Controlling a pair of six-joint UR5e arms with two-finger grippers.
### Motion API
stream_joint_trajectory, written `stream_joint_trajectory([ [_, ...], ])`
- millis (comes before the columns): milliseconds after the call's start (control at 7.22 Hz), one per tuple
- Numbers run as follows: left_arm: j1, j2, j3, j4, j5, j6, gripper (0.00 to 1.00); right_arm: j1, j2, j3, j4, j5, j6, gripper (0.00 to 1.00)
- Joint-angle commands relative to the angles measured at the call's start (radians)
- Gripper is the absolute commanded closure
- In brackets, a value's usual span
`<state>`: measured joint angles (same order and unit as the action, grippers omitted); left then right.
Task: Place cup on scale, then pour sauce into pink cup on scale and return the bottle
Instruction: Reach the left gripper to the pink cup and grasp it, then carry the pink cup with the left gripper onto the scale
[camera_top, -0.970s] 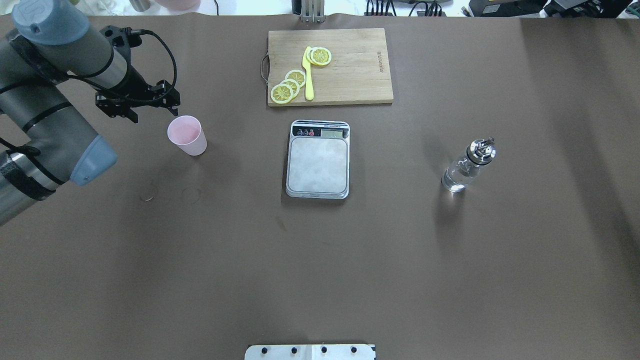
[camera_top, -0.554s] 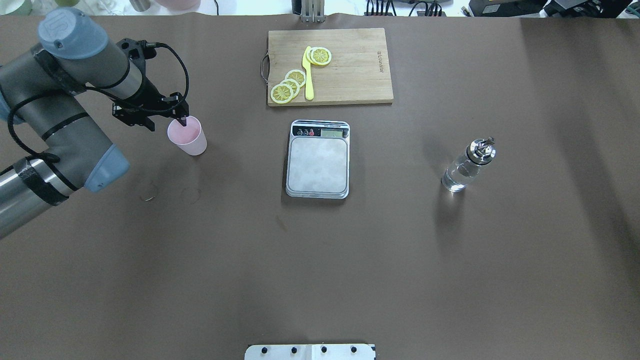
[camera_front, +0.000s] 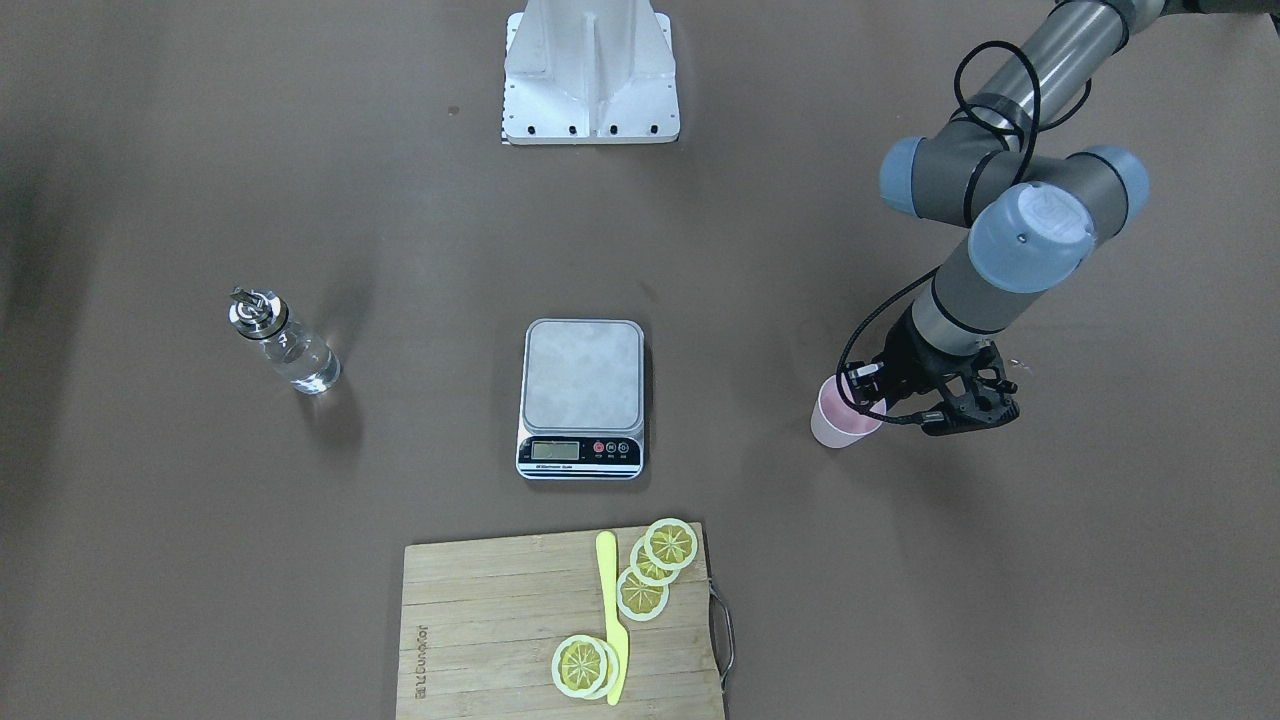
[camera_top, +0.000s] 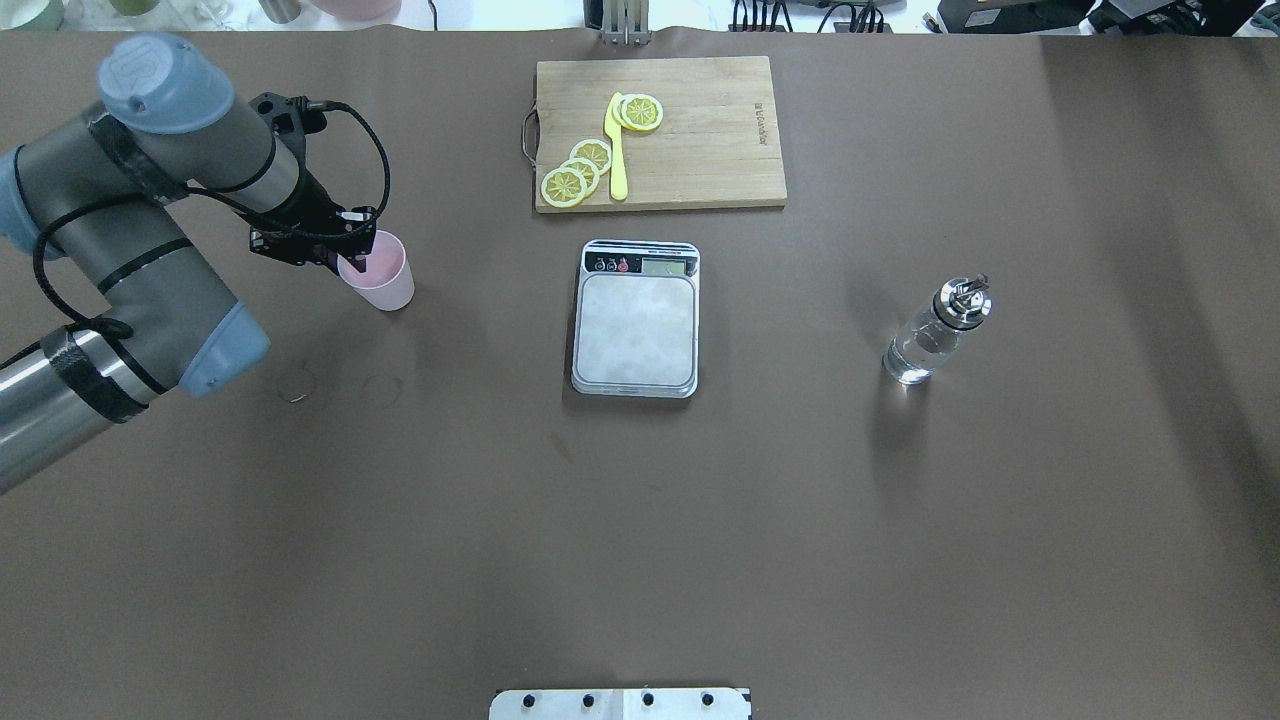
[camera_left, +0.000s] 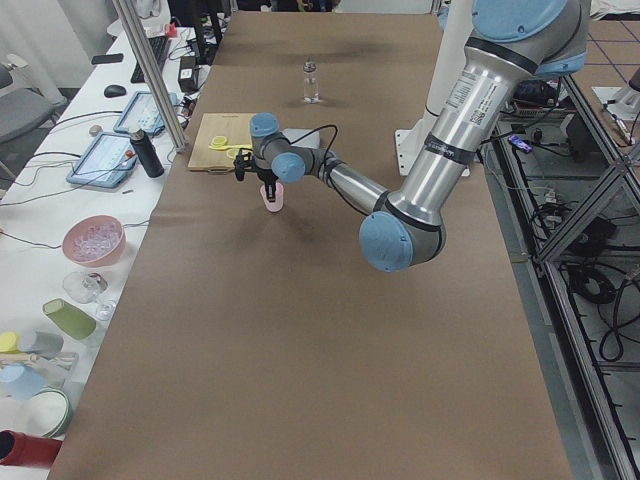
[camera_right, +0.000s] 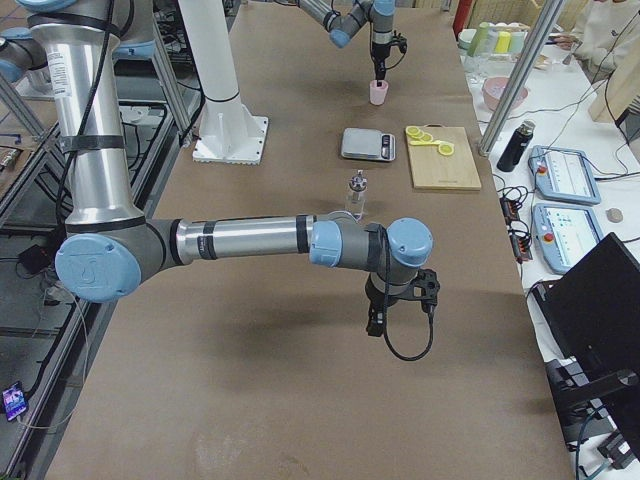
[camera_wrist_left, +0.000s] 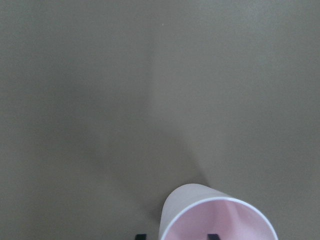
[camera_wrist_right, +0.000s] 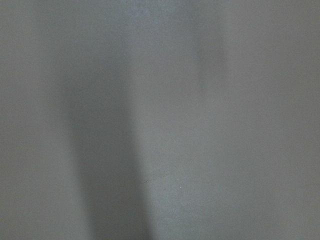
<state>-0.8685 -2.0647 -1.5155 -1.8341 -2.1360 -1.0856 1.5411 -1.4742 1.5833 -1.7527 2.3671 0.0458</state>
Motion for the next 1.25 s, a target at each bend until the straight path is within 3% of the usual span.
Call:
stream_joint_trajectory([
  [0, -0.018, -0.003, -0.005, 0.009, -0.005, -0.002, 1.00, 0.001, -0.001, 0.001, -0.001, 0.003, 0.000, 0.00],
  [277, -0.110, -0.028, -0.070, 0.086, -0.134, -0.003, 1.00, 0.001, -0.003, 0.006, 0.001, 0.018, -0.012, 0.00],
  [554, -0.101, -0.191, -0.135, 0.331, -0.133, -0.115, 1.00, 0.001, -0.003, 0.017, 0.001, 0.046, -0.009, 0.00],
  [693, -0.055, -0.236, -0.132, 0.332, -0.127, -0.220, 1.00, 0.001, -0.002, 0.026, 0.001, 0.050, -0.007, 0.00],
  [831, 0.039, -0.303, -0.100, 0.331, -0.045, -0.317, 1.00, 0.001, -0.003, 0.041, 0.001, 0.050, -0.009, 0.00],
  [970, 0.109, -0.396, -0.006, 0.326, 0.041, -0.388, 1.00, -0.003, -0.002, 0.043, 0.002, 0.050, -0.009, 0.00],
  [1108, 0.137, -0.455, 0.067, 0.320, 0.048, -0.414, 1.00, -0.004, -0.002, 0.044, 0.002, 0.050, -0.014, 0.00],
])
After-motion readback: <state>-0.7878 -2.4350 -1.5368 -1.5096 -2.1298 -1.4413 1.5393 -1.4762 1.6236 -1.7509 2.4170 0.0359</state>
